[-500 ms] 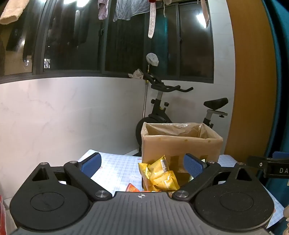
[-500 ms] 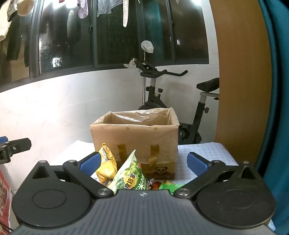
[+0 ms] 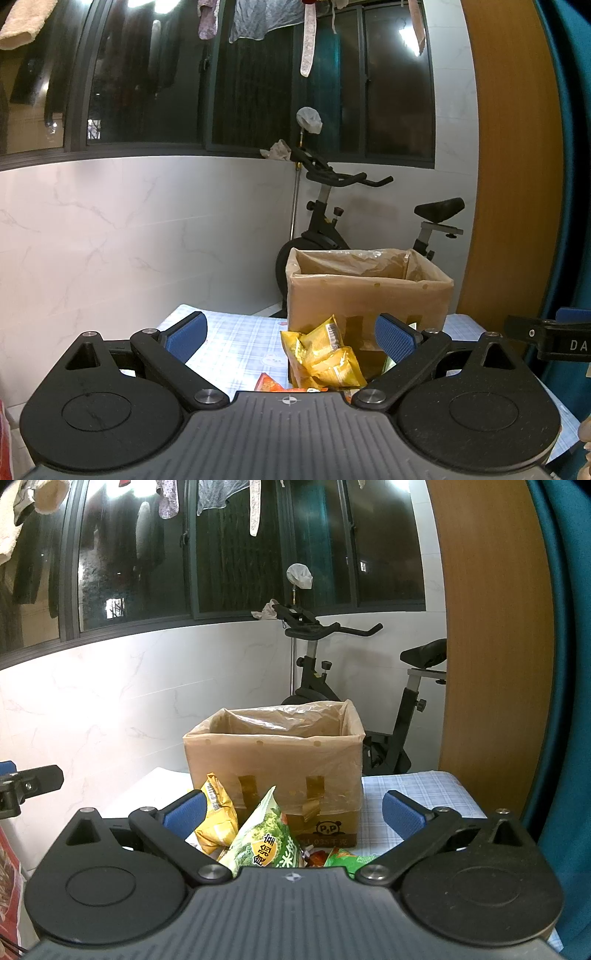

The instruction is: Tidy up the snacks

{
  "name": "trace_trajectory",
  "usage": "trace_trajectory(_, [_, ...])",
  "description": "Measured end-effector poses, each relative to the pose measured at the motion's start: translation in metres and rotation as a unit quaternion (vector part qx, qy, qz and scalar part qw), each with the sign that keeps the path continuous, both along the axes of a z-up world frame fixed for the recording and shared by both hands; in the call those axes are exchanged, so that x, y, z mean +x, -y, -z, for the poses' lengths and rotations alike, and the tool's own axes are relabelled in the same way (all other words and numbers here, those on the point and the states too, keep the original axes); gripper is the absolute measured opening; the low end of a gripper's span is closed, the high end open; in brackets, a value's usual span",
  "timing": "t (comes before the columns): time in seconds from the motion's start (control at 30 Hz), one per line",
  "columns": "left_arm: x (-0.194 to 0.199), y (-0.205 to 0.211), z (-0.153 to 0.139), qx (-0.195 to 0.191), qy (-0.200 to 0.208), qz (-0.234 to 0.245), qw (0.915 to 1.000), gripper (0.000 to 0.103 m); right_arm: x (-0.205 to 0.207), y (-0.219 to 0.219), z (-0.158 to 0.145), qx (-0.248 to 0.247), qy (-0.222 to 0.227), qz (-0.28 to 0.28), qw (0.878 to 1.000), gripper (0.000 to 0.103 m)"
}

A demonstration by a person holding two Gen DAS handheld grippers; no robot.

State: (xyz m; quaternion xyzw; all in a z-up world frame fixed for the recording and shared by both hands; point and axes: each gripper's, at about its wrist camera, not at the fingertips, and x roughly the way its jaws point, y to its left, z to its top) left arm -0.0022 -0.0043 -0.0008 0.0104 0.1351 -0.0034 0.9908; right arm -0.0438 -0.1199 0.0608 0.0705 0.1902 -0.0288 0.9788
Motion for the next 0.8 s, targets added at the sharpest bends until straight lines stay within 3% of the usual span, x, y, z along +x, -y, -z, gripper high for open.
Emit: trace_trajectory(0.8, [0.0014, -0.0036, 0.001, 0.004, -0.001, 0.0, 1.0, 0.099, 0.0016, 0.0004, 0.0012, 0.0, 0.0, 0.0, 1.0, 0.103])
